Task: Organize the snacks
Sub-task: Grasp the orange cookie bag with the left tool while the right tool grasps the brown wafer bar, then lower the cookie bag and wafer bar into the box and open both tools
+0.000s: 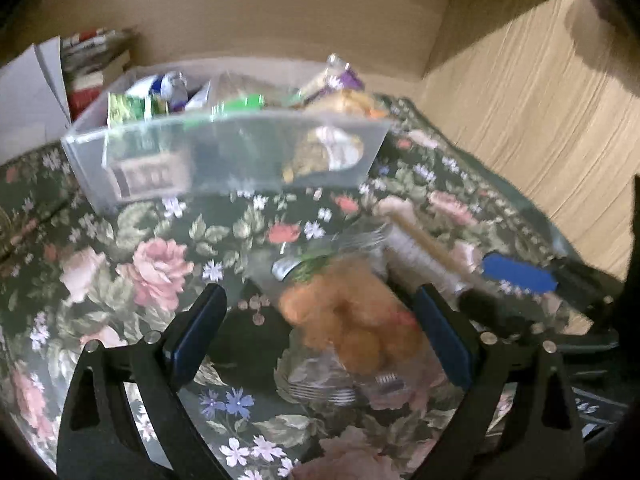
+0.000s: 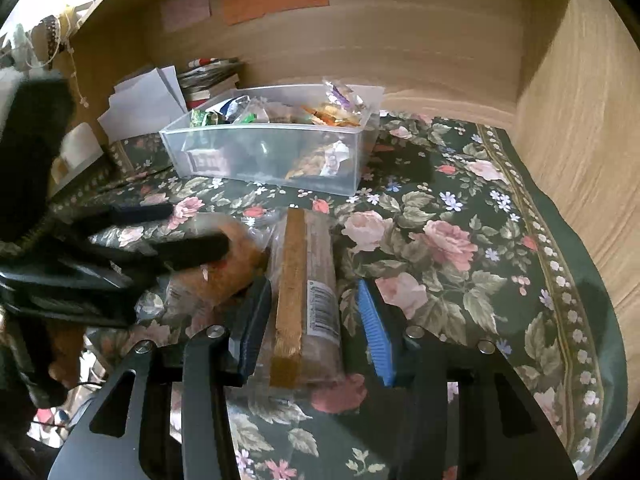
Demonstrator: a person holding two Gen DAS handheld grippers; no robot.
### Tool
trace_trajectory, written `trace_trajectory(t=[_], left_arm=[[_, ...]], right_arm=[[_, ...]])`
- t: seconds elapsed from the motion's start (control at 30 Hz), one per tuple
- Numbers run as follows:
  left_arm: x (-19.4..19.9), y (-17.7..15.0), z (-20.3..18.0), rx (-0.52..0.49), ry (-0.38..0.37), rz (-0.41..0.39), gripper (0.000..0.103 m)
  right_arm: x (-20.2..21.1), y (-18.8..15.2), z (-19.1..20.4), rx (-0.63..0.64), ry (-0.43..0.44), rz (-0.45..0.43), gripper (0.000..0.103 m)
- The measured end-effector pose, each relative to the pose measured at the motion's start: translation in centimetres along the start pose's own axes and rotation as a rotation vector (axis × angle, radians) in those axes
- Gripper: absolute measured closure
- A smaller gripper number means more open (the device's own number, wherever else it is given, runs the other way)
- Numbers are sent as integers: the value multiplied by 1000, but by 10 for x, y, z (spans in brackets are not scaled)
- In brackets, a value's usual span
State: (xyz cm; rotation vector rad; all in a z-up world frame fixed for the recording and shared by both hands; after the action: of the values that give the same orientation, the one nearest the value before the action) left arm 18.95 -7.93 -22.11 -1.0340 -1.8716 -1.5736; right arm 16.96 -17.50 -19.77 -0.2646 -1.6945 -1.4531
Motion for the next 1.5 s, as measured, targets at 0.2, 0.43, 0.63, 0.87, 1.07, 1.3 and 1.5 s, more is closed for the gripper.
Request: trace_trajectory(t=[0.2,0.43,0.63,0.87,1.07,1.3,1.5], left_arm=[[-13,-1,13,-3,37,7,31],[-13,1,10,-52,20,-19,49],[5,12,19,-28,5,-57,52],[37,41,26,-28,3,-149,52],[55,76,34,-26,14,-223,52],[60,110,51,4,31,-282,52],[48,138,67,24,49,-289,52]], right_arm=[[-11,2,3,15,13,13,60],[-39,-2,8,17,11,50,66],[-34,7,4,4,-8,19,66],[-18,39,0,-8,-19,-60,66],[-9,77,-1,-22,-20,-139,66],[-8,116,1,-12,-15,-194,66],[-24,144,2,5,-30,-205,66]])
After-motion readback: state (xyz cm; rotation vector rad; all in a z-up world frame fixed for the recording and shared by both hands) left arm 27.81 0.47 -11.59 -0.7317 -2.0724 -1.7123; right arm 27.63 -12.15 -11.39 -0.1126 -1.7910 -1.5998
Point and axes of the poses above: each gripper's, at about its wrist camera, not at the fingertips, and x roughly against the way its jaws point, z to its left, y to its top, the point moved 9 cm from there along -x, roughly the way its jaws point, and after that the axes turned 3 degrees about x, right-handed, at the moved point
